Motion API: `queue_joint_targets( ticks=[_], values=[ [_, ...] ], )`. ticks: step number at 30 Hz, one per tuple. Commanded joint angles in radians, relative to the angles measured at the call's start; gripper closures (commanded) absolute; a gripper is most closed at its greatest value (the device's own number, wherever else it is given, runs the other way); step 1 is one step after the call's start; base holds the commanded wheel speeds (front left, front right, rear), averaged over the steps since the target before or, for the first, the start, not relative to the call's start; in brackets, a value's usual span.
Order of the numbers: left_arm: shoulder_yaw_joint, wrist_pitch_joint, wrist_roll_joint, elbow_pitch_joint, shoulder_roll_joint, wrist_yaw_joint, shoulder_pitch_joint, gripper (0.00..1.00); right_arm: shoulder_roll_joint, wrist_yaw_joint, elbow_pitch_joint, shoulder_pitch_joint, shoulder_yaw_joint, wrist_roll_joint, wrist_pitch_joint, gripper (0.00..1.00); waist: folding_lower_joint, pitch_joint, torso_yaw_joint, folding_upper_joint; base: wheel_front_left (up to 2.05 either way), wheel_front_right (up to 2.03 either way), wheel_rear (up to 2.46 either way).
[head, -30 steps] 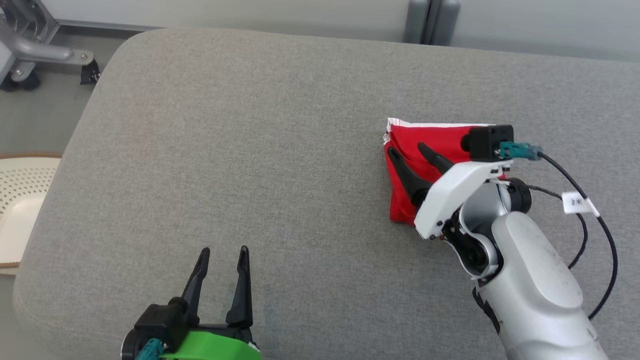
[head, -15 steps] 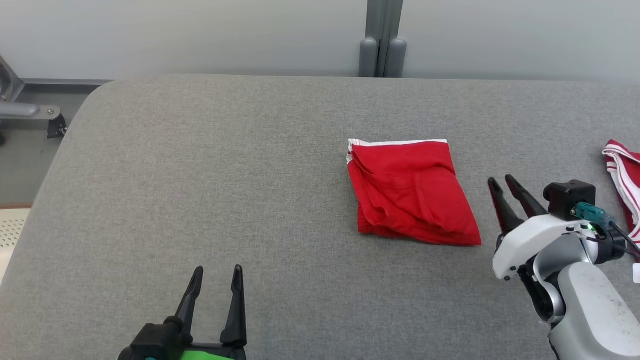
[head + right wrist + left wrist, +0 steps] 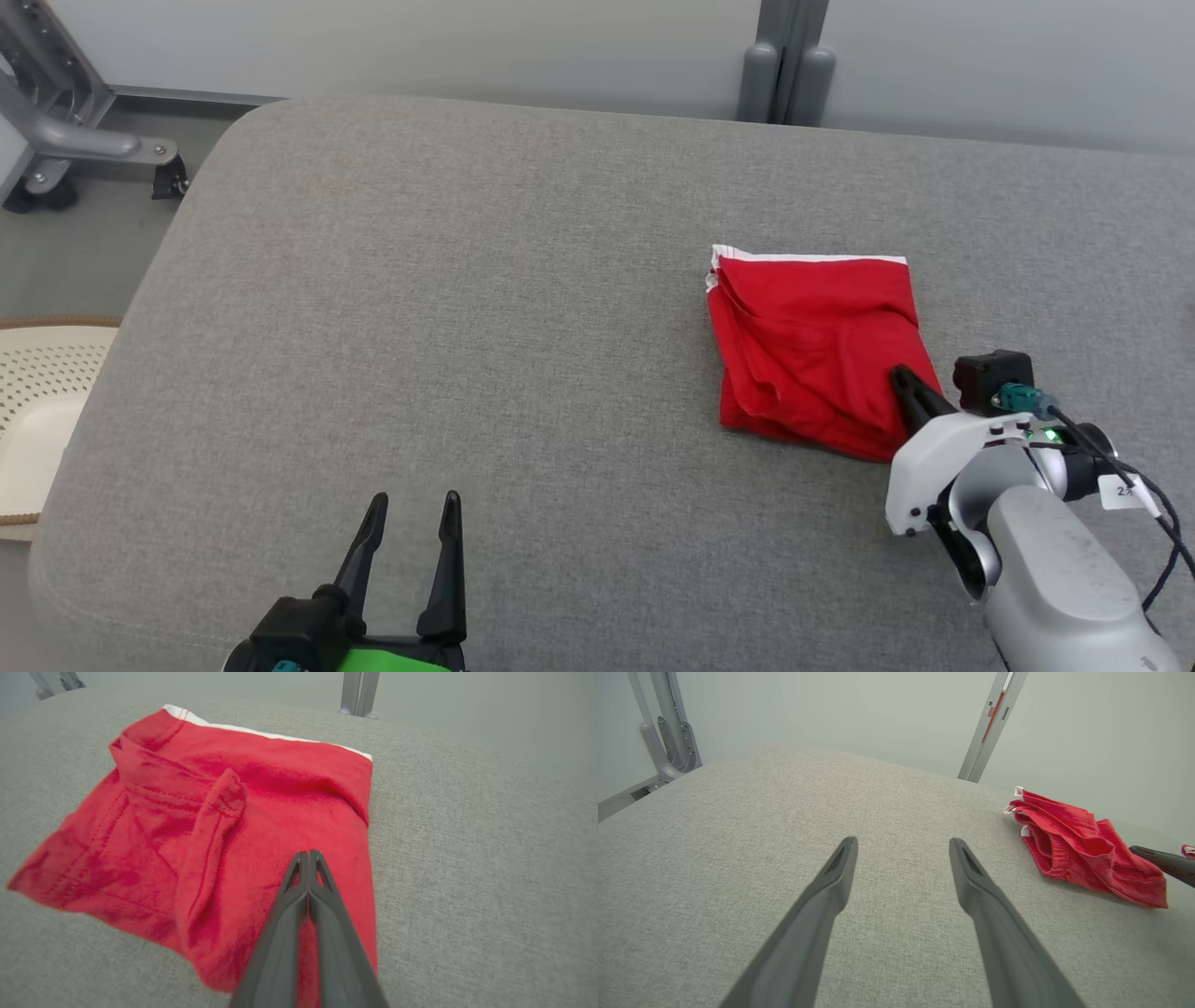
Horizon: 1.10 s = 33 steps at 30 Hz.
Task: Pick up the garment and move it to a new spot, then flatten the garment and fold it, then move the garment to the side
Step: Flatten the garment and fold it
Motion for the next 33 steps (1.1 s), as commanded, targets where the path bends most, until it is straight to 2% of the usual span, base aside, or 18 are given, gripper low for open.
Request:
queue_joint_targets(
  ticks=[1, 6, 13, 18, 22, 26, 30, 31, 32, 33],
  values=[
    [0.001, -0.003, -0.009, -0.004, 0.001, 0.005, -0.014, 0.0, 0.016, -0.001, 0.02, -0.018, 0.014, 0.003, -0.018, 1.0, 0.0, 0.001, 0.017, 0.0, 0.0, 0.0, 0.0],
    [0.004, -0.003, -0.009, -0.008, 0.001, 0.011, -0.003, 0.0, 0.037, -0.001, 0.073, -0.033, 0.087, 0.026, -0.062, 1.0, 0.0, -0.001, 0.019, 0.0, 0.0, 0.0, 0.0],
    [0.004, -0.003, -0.013, -0.007, 0.001, 0.015, -0.007, 0.0, 0.051, -0.001, 0.083, -0.046, 0.224, 0.078, -0.091, 1.0, 0.0, -0.008, 0.012, 0.0, 0.0, 0.0, 0.0],
    [0.001, -0.003, -0.014, -0.007, 0.001, 0.018, 0.004, 0.0, 0.04, -0.001, 0.068, -0.026, 0.351, 0.119, -0.088, 1.0, 0.0, -0.023, 0.006, 0.0, 0.0, 0.0, 0.0],
    [0.003, -0.003, -0.014, -0.007, 0.001, 0.025, 0.024, 0.0, 0.026, -0.001, 0.05, -0.003, 0.415, 0.155, -0.103, 1.0, 0.0, -0.043, -0.002, 0.0, 0.0, 0.0, 0.0],
    [0.008, -0.003, -0.006, -0.004, 0.001, 0.029, 0.042, 0.0, 0.002, -0.001, 0.018, 0.026, 0.417, 0.174, -0.148, 1.0, 0.0, -0.074, -0.012, 0.0, 0.0, 0.0, 0.0],
    [0.026, -0.003, 0.012, 0.004, 0.001, 0.024, 0.061, 0.0, -0.017, -0.001, -0.037, 0.082, 0.324, 0.184, -0.191, 1.0, 0.0, -0.108, -0.022, 0.0, 0.0, 0.0, 0.0],
    [0.034, -0.003, 0.018, 0.009, 0.001, 0.022, 0.066, 0.0, -0.02, -0.001, -0.06, 0.105, 0.289, 0.181, -0.198, 0.93, 0.0, -0.119, -0.026, 0.0, 0.0, 0.0, 0.0],
    [0.04, -0.003, 0.023, 0.011, 0.001, 0.021, 0.07, 0.0, -0.024, -0.001, -0.084, 0.125, 0.261, 0.172, -0.202, 0.69, 0.0, -0.124, -0.029, 0.0, 0.0, 0.0, 0.0],
    [0.047, -0.003, 0.033, 0.013, 0.001, 0.019, 0.073, 0.0, -0.029, -0.001, -0.116, 0.149, 0.227, 0.16, -0.205, 0.53, 0.0, -0.13, -0.033, 0.0, 0.0, 0.0, 0.0]
  ],
)
